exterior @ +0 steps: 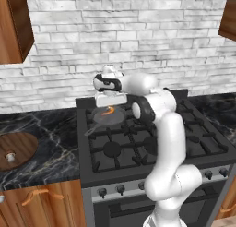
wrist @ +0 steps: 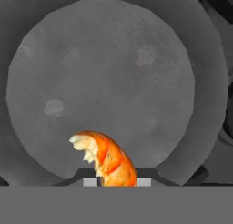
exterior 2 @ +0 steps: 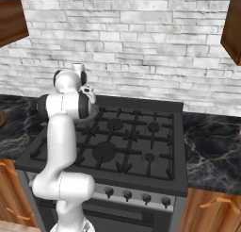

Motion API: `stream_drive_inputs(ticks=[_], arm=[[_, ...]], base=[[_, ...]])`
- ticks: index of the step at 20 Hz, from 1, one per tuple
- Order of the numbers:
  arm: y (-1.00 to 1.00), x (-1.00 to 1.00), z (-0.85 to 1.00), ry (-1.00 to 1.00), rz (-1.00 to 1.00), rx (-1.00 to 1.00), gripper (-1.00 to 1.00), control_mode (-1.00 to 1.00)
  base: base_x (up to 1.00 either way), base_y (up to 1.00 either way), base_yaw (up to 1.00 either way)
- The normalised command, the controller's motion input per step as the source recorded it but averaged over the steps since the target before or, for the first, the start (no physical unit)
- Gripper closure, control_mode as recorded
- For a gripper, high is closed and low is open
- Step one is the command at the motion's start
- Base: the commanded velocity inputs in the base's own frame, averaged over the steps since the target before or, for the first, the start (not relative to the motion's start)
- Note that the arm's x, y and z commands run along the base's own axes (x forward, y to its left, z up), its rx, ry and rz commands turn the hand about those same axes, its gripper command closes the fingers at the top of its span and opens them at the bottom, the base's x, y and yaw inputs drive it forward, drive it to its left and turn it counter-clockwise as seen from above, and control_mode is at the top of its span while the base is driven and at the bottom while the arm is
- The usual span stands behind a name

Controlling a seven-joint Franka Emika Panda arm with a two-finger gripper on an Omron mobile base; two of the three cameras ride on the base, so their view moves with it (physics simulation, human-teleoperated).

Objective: Place the shrimp on the plate and place the mushroom on the same plate.

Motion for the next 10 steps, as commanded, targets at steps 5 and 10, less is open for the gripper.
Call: stream_drive_inputs(ticks=[5, 10], arm=[[-0.81, -1.00, 0.36, -0.23, 0.00, 0.00, 1.00, -1.00], [-0.66, -1.00, 0.26, -0.28, 0.00, 0.10, 1.00, -1.00]], base=[[0.00, 0.00, 0.00], [0.00, 0.00, 0.00]])
